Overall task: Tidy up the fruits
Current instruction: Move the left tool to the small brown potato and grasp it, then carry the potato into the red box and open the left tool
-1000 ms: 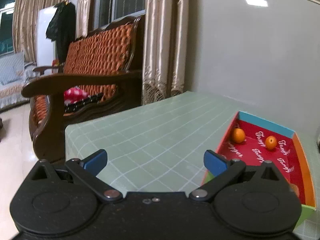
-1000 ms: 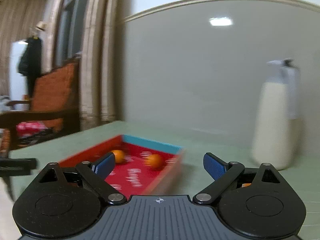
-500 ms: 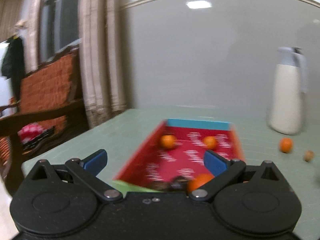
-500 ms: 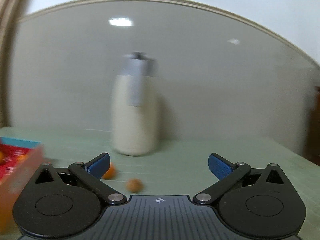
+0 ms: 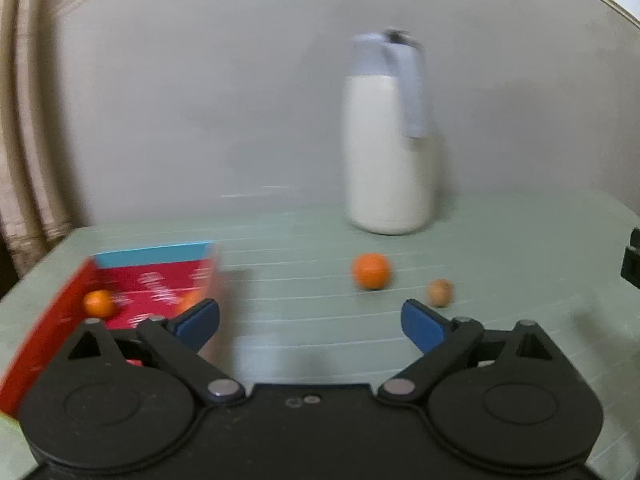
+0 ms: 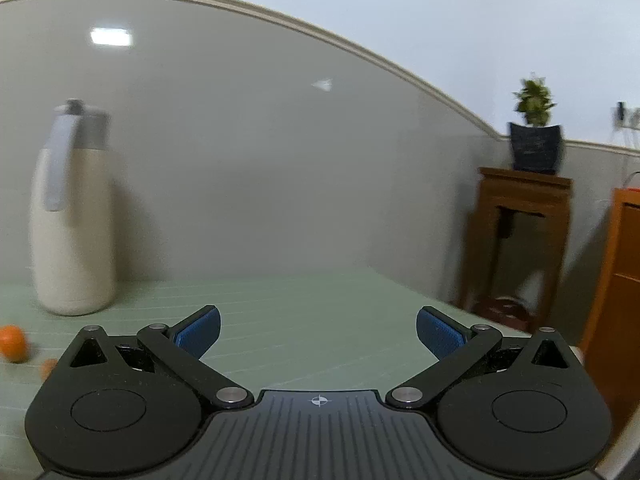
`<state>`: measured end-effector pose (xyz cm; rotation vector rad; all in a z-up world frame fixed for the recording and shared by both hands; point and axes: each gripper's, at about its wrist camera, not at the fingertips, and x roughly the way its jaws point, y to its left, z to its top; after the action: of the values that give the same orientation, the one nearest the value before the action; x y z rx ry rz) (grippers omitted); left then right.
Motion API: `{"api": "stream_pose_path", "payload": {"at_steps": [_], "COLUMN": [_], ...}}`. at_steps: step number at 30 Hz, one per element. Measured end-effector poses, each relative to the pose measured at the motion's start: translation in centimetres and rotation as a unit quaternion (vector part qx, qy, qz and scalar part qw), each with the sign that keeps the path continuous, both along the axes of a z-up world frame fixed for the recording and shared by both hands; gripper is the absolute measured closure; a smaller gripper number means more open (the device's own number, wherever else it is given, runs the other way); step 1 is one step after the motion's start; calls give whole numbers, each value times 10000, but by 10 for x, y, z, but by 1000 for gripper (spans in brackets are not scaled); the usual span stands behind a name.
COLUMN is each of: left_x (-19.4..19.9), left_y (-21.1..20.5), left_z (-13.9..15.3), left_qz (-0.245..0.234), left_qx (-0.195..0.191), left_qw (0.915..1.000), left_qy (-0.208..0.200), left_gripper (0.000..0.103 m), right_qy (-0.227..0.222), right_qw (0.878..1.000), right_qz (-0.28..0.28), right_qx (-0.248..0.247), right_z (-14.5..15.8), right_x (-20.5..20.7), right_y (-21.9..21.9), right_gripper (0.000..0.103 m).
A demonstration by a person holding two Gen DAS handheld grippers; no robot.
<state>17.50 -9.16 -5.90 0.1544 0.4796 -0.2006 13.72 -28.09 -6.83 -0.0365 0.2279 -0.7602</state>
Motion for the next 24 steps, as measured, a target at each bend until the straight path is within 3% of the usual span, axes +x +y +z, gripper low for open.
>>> {"api": "stream_pose_path", "payload": {"at_steps": [4, 7, 9, 19, 23, 24], "left_x": [16, 29, 37, 72, 80, 82], "left_y": [-40, -62, -72, -84, -89, -89], "left_z": [-13, -24, -30, -61, -65, -66], "left_qz": [-384, -673, -789, -837, -907, -933], "left_qx": [132, 171, 129, -39, -117, -108], "left_qw": [9991, 9973, 9961, 9937, 9924, 9922], "left_qy": [89, 243, 362, 748, 823, 816], "left_gripper": [27, 41, 45, 68, 86, 87], "right_qy": [-26, -27, -53, -146, -143, -135], "right_qw": [9992, 9993, 9995, 9994, 9994, 9994], "right_qz": [-368, -366, -296, -87, -39, -36], "right_qx": [-131, -26, 64, 291, 310, 326], "right_z": [-3, -3, -1, 9, 10, 10], "right_x": [-15, -21, -23, -28, -29, -29], "right_y": [-24, -36, -44, -58, -61, -62], "right_gripper": [0, 0, 0, 0, 0, 0]}}
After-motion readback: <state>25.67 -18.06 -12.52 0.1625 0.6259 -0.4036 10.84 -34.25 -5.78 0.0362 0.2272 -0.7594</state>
